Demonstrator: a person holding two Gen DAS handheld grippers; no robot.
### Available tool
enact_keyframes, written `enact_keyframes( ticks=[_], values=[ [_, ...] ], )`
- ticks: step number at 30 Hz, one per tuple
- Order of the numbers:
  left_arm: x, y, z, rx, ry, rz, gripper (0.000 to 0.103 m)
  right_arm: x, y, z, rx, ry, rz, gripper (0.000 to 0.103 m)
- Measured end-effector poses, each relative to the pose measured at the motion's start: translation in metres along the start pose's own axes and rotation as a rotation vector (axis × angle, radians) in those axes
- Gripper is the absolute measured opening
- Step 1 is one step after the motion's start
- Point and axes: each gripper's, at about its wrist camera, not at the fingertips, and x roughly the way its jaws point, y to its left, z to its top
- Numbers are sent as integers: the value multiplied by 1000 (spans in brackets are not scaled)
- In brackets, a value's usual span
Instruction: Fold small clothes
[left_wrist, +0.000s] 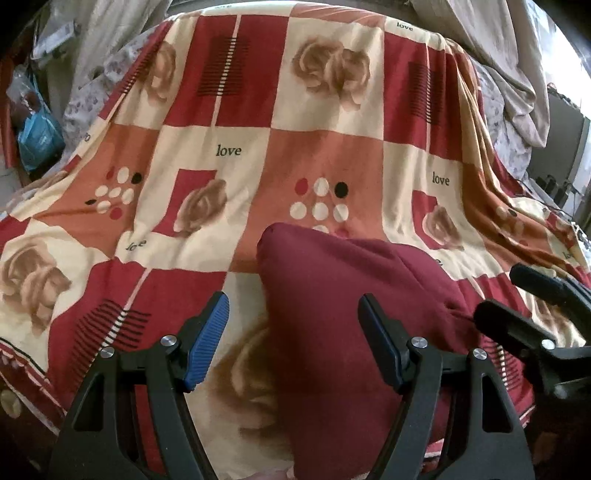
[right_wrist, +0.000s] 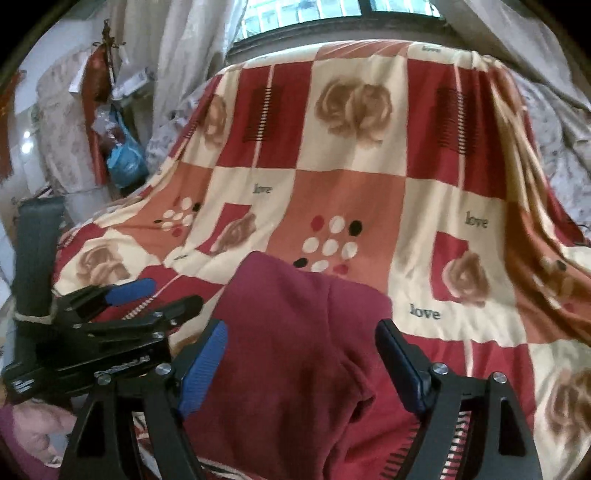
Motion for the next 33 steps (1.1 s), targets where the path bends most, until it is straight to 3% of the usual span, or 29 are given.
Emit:
enact_keyframes(
  ticks=[7, 33],
  values=[
    [-6, 2, -3, -8, -11, 12, 73, 8, -7, -6, 30, 13, -45, 81],
    [4, 3, -10, -8, 10, 29, 73, 13, -6, -4, 52, 22, -53, 82]
  ],
)
